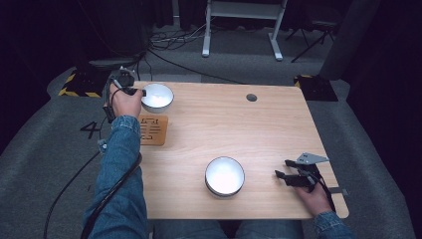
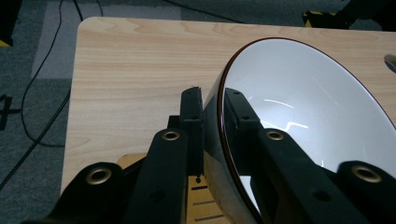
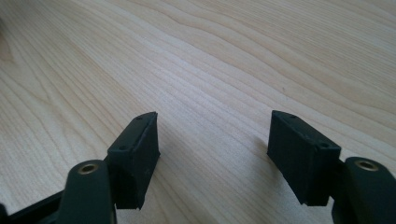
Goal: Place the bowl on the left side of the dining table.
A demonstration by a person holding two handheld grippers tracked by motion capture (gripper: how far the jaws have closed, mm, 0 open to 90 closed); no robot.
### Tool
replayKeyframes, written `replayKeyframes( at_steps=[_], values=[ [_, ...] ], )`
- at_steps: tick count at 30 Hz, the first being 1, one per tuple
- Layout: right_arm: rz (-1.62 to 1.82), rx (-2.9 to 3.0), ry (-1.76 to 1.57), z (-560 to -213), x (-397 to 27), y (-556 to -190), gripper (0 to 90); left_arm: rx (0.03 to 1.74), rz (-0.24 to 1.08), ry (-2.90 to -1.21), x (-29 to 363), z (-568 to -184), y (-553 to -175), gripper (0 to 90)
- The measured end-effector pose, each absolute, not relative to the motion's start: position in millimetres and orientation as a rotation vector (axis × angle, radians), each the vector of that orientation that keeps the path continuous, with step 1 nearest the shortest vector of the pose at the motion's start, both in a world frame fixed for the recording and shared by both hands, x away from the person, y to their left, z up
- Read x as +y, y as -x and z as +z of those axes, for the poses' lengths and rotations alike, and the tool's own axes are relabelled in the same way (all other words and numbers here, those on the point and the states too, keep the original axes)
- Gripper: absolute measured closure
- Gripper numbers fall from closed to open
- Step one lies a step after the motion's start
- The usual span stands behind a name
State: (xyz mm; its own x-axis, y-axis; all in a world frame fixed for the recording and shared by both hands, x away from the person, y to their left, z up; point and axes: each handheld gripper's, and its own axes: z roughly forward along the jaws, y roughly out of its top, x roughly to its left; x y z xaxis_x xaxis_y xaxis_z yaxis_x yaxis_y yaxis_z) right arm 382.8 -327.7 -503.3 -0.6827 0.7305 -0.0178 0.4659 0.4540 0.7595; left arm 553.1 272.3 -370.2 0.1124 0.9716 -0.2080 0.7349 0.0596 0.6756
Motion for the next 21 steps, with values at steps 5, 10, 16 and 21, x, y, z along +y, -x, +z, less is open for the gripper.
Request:
replayKeyframes(
  at_steps=[5, 10, 16, 21],
  values=[
    [1.078, 2.367, -1.013, -503.4, -327.9, -382.9, 34.1, 1.713, 0.418, -1.685, 281.7, -386.9, -550.7, 79.7],
    [1.079, 2.365, -1.015, -503.4, -327.7, -382.9, 34.1, 1.739, 0.403, -1.686, 283.7, -396.4, -549.8, 79.6],
    [1.077, 2.367, -1.013, -503.4, -327.9, -383.0, 34.1, 1.737, 0.404, -1.688, 287.2, -408.1, -549.0, 79.6],
    [1.078, 2.366, -1.013, -503.4, -327.8, -382.9, 34.1, 1.752, 0.396, -1.684, 290.9, -416.8, -547.3, 79.4]
  ],
)
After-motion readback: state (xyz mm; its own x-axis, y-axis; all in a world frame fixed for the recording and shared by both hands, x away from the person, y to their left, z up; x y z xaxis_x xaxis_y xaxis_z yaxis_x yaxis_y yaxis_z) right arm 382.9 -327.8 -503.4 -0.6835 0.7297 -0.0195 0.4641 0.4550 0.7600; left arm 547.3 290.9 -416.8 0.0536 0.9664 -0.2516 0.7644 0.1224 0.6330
